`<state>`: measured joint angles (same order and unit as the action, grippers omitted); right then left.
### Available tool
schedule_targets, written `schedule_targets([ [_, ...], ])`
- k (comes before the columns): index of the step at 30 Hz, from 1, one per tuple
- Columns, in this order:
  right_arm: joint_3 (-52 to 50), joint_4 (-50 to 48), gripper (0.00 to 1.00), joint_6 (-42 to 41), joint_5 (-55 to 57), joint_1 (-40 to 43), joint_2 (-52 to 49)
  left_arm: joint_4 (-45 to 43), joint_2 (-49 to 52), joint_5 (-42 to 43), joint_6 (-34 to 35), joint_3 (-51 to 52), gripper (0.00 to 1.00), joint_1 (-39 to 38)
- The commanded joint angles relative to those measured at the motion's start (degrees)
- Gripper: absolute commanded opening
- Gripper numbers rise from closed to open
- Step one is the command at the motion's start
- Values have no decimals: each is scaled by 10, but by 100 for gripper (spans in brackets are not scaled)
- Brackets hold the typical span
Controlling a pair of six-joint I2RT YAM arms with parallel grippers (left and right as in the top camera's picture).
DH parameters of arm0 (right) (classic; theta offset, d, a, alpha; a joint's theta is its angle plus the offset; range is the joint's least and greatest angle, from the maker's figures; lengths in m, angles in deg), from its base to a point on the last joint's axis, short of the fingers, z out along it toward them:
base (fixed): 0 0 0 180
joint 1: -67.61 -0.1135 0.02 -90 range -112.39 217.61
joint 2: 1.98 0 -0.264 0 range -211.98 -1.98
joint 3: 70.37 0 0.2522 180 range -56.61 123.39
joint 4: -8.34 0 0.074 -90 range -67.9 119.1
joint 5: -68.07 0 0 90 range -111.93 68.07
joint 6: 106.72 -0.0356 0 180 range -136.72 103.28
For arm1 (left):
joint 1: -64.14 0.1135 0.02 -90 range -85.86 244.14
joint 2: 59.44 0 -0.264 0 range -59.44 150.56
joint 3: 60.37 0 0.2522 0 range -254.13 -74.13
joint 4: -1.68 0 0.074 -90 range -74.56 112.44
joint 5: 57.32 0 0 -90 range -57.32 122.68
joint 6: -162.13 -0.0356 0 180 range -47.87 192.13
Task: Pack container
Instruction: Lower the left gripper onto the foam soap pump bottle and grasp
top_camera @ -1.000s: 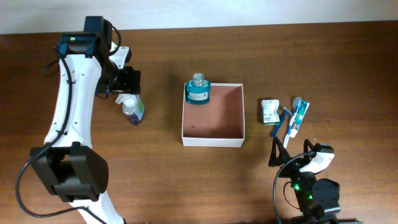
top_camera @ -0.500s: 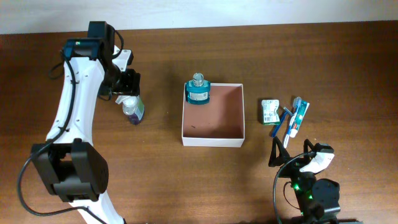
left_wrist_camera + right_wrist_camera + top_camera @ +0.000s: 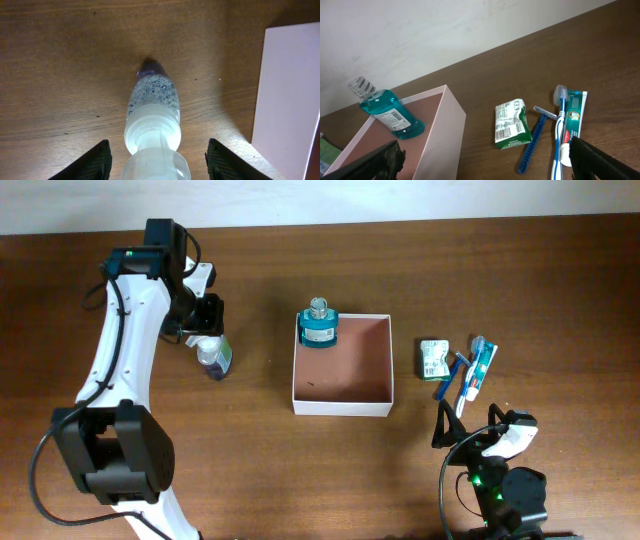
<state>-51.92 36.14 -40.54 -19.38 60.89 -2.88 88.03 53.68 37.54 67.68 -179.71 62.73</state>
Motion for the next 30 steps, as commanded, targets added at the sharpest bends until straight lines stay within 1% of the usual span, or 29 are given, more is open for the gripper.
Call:
schedule_targets([
  [1,-3,3,98,-1,7,4,5,-2,4,-4,1,12,61,3],
  [7,-3,3,98,-1,7,4,5,-2,4,-4,1,13,61,3],
  [10,-3,3,98,-1,7,4,5,-2,4,-4,1,13,57,3],
  [13,-3,3,98,-1,7,4,5,-2,4,-4,1,13,57,3],
  [16,-3,3,99,-1,7,4,5,-2,4,-4,-4,14,57,3],
  [21,-3,3,98,-1,7,4,5,-2,4,-28,-3,15,57,3],
  [30,-3,3,99,-1,7,4,5,-2,4,-28,-3,19,57,3],
])
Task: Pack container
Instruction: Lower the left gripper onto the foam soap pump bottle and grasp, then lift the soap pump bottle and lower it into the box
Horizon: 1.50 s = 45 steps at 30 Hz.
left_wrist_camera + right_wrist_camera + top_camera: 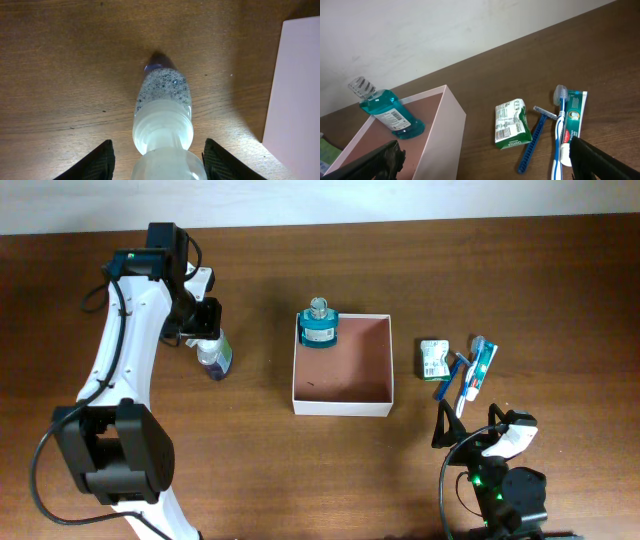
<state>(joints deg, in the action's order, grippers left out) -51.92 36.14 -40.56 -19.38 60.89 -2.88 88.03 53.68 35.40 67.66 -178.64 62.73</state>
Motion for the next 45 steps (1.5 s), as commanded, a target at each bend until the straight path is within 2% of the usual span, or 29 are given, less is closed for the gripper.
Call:
schedule_targets([
  [1,-3,3,98,0,7,4,5,-3,4,-6,-3,10,56,3],
  [4,-3,3,98,0,7,4,5,-10,4,-6,-3,20,51,3],
  [9,-3,3,98,0,7,4,5,-20,4,-6,-3,33,50,3],
  [16,-3,3,98,0,7,4,5,-26,4,-6,-3,33,41,3],
  [27,-3,3,99,0,7,4,5,7,3,9,-3,-16,30,3],
  [39,-3,3,98,0,7,4,5,35,-5,16,-3,-40,27,3],
  [41,-3,3,98,0,7,4,5,42,-9,16,-3,-47,23,3],
  [45,-3,3,98,0,7,4,5,57,-28,27,-3,-71,22,3],
])
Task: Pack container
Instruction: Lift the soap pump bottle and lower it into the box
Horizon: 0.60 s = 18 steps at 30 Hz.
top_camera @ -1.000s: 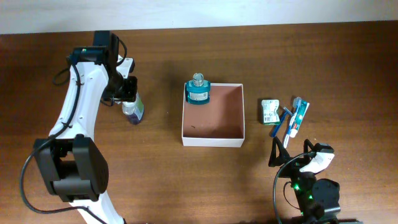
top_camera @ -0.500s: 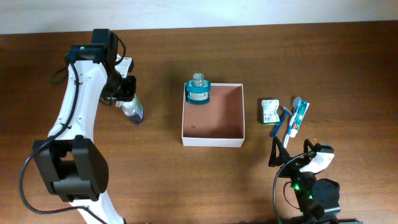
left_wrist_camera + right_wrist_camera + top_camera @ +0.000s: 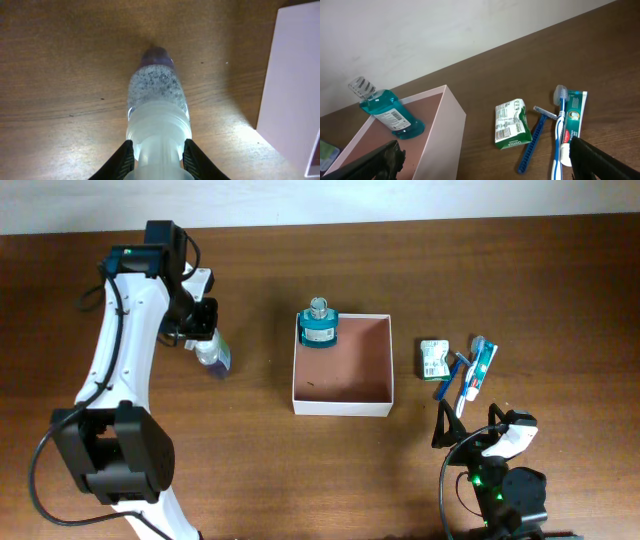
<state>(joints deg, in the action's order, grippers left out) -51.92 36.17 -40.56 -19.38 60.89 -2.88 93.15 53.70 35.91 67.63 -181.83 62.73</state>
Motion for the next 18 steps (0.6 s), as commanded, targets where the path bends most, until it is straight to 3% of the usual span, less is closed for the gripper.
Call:
schedule_targets([
  [1,-3,2,98,0,7,4,5,9,-34,30,-3,-47,22,3],
  [10,-3,3,98,0,7,4,5,21,-110,67,17,-70,22,-21],
  [18,-3,3,98,-1,7,4,5,18,-155,66,55,-70,22,-100],
])
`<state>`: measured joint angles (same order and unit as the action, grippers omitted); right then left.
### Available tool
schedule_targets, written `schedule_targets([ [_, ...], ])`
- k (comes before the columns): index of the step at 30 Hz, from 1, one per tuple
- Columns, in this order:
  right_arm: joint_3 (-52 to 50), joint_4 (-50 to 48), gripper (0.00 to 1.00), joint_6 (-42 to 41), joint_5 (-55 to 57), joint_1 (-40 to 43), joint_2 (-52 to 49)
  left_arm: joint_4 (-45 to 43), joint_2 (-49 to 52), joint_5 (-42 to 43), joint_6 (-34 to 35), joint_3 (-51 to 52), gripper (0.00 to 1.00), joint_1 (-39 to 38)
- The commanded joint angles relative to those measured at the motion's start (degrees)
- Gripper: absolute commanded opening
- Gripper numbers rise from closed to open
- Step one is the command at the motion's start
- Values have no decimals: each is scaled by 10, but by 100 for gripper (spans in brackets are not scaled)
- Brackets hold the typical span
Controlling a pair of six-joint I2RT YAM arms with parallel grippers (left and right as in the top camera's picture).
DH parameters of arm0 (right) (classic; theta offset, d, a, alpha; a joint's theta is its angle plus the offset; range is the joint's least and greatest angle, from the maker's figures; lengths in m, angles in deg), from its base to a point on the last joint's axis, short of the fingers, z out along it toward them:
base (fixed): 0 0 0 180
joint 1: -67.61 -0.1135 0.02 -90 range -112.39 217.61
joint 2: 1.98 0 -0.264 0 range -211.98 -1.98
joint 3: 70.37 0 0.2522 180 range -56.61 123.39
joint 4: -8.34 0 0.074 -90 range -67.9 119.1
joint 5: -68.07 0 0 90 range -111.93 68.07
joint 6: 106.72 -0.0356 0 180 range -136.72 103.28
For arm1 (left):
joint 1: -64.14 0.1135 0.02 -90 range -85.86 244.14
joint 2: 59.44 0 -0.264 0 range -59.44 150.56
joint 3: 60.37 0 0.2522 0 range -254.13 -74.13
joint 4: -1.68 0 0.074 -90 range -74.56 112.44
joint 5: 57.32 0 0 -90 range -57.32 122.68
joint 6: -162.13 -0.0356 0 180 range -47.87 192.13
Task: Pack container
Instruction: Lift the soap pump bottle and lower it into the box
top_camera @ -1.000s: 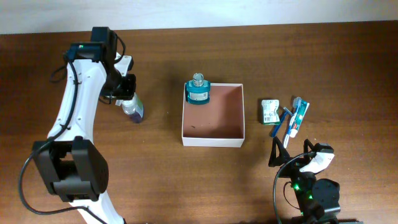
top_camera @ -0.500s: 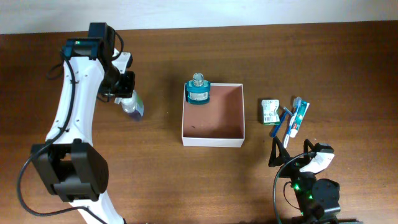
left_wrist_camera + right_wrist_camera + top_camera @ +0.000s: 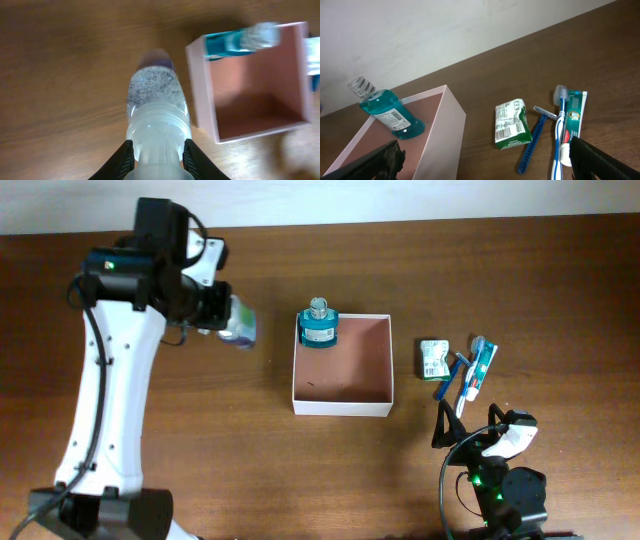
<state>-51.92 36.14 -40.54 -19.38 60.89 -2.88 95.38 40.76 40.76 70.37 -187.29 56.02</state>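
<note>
My left gripper (image 3: 157, 152) is shut on the neck of a clear, foamy bottle (image 3: 157, 107) and holds it in the air left of the white box (image 3: 342, 405). Overhead, the bottle (image 3: 238, 322) hangs between the arm and the box. A blue mouthwash bottle (image 3: 320, 328) leans in the box's far left corner. The right gripper (image 3: 485, 160) rests open at the front right, nothing between its fingers. Before it lie a green packet (image 3: 510, 125), a blue razor (image 3: 535, 135), a toothbrush (image 3: 559, 125) and a toothpaste tube (image 3: 572, 120).
The box's brown floor (image 3: 350, 360) is bare apart from the mouthwash bottle. The small toiletries (image 3: 455, 370) lie in a cluster right of the box. A pale wall (image 3: 445, 25) runs behind the table's far edge.
The left gripper has lifted the foamy bottle off the table and carried it right, toward the box. The box and mouthwash now show in its wrist view. The right arm has not moved.
The left gripper stood open around the upright foamy bottle left of the box. Then its fingers were closer to the neck, then shut on it. Now the bottle hangs in the air nearer the box. The right arm stayed put throughout.
</note>
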Motion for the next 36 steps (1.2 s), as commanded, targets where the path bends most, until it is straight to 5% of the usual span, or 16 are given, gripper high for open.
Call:
schedule_targets([
  [1,-3,3,98,-1,7,4,5,-5,-25,16,33,-16,22,-42],
  [21,-3,3,98,-1,7,4,5,-40,3,-100,146,-15,22,-205],
  [36,-3,3,98,-1,7,4,5,-62,114,-120,194,-15,22,-212],
])
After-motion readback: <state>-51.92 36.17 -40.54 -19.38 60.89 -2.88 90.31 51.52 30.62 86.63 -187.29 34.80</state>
